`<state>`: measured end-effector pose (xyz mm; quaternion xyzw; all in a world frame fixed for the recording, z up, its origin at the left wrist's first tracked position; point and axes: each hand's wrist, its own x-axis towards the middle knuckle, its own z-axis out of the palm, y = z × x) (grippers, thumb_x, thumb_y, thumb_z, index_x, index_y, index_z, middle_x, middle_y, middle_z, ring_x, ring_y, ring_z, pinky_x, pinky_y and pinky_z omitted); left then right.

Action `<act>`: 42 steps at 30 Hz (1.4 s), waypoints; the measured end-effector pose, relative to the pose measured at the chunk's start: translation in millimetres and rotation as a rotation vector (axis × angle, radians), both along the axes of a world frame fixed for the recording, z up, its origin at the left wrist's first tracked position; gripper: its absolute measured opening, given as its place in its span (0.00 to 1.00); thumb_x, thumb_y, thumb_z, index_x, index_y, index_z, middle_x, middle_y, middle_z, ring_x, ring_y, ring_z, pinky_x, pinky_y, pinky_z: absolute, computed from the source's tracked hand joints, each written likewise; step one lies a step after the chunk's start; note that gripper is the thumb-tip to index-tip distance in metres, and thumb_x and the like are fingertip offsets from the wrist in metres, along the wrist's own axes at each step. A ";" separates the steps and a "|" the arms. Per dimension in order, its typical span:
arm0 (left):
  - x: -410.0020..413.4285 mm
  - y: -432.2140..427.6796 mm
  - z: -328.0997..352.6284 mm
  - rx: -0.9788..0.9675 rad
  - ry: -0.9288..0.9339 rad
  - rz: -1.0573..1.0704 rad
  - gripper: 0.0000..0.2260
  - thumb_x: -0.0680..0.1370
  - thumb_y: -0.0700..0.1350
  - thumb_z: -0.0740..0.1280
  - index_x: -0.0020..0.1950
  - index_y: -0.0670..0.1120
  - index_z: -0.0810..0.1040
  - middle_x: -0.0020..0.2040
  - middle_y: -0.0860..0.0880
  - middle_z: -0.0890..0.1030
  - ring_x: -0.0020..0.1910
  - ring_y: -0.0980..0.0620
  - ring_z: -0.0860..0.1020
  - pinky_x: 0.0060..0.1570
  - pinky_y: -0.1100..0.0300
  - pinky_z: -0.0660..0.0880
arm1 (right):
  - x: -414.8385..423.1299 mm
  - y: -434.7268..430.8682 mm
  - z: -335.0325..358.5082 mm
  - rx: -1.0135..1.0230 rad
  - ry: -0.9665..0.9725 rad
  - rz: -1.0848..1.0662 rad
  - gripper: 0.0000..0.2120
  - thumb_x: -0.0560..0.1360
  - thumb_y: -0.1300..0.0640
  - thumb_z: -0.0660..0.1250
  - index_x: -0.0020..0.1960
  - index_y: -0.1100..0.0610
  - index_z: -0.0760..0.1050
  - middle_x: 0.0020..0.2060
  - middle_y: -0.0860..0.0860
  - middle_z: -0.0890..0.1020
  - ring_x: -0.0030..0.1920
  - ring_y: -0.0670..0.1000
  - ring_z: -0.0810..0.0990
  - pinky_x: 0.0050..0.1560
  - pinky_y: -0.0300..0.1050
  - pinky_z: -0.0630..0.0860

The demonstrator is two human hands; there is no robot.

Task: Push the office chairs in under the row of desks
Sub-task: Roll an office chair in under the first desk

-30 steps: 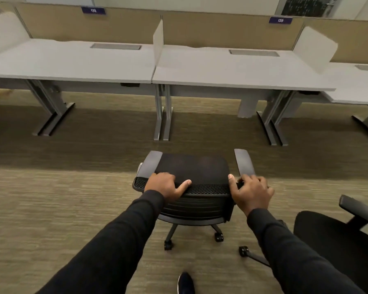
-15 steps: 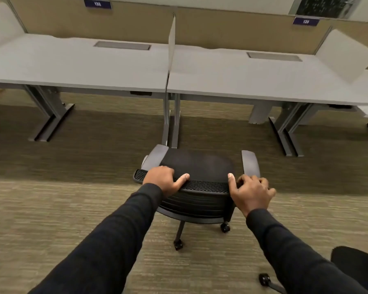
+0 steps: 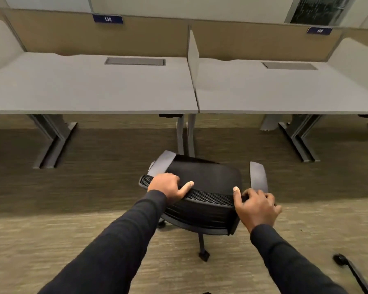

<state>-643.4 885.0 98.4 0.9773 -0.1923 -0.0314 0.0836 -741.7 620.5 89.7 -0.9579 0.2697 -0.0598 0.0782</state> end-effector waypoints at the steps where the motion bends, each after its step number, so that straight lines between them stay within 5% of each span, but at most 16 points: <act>1: 0.7 1.3 0.5 0.012 -0.014 -0.010 0.31 0.77 0.71 0.53 0.34 0.46 0.77 0.32 0.49 0.76 0.37 0.46 0.77 0.37 0.53 0.70 | -1.0 2.4 4.1 -0.011 -0.010 -0.002 0.28 0.76 0.29 0.51 0.46 0.47 0.81 0.47 0.48 0.82 0.56 0.56 0.74 0.54 0.54 0.63; 10: 114.9 161.7 -14.4 0.018 -0.039 0.064 0.31 0.74 0.73 0.53 0.32 0.47 0.73 0.30 0.51 0.75 0.33 0.48 0.73 0.33 0.55 0.64 | 110.8 152.8 -2.4 -0.033 0.054 0.156 0.35 0.74 0.24 0.44 0.52 0.44 0.81 0.50 0.47 0.82 0.56 0.54 0.75 0.52 0.55 0.62; 21: 204.0 329.8 -13.5 0.036 0.008 0.178 0.29 0.76 0.71 0.55 0.39 0.49 0.81 0.37 0.51 0.81 0.40 0.48 0.79 0.39 0.53 0.75 | 188.4 307.8 1.3 -0.012 0.071 0.373 0.37 0.74 0.26 0.42 0.57 0.48 0.78 0.54 0.51 0.81 0.56 0.58 0.76 0.53 0.57 0.66; 27: 237.5 392.1 -11.7 0.027 -0.002 0.172 0.29 0.77 0.71 0.56 0.32 0.47 0.73 0.31 0.52 0.77 0.35 0.46 0.76 0.32 0.55 0.65 | 223.7 372.8 -3.8 0.017 0.044 0.326 0.35 0.74 0.26 0.45 0.56 0.49 0.80 0.52 0.51 0.82 0.55 0.57 0.77 0.53 0.58 0.66; 35: 291.7 452.9 -3.3 -0.002 0.032 0.187 0.29 0.78 0.70 0.54 0.35 0.48 0.78 0.33 0.51 0.78 0.36 0.47 0.77 0.36 0.54 0.72 | 286.5 433.6 -7.0 -0.007 -0.013 0.316 0.29 0.75 0.28 0.50 0.47 0.50 0.79 0.45 0.49 0.82 0.49 0.56 0.78 0.50 0.56 0.66; 42: 343.0 486.1 -8.9 -0.046 -0.044 0.155 0.32 0.73 0.76 0.51 0.33 0.50 0.74 0.31 0.54 0.75 0.33 0.51 0.75 0.33 0.56 0.68 | 353.2 456.7 -13.9 -0.033 0.002 0.352 0.32 0.76 0.28 0.47 0.53 0.50 0.80 0.48 0.50 0.82 0.53 0.56 0.78 0.52 0.56 0.66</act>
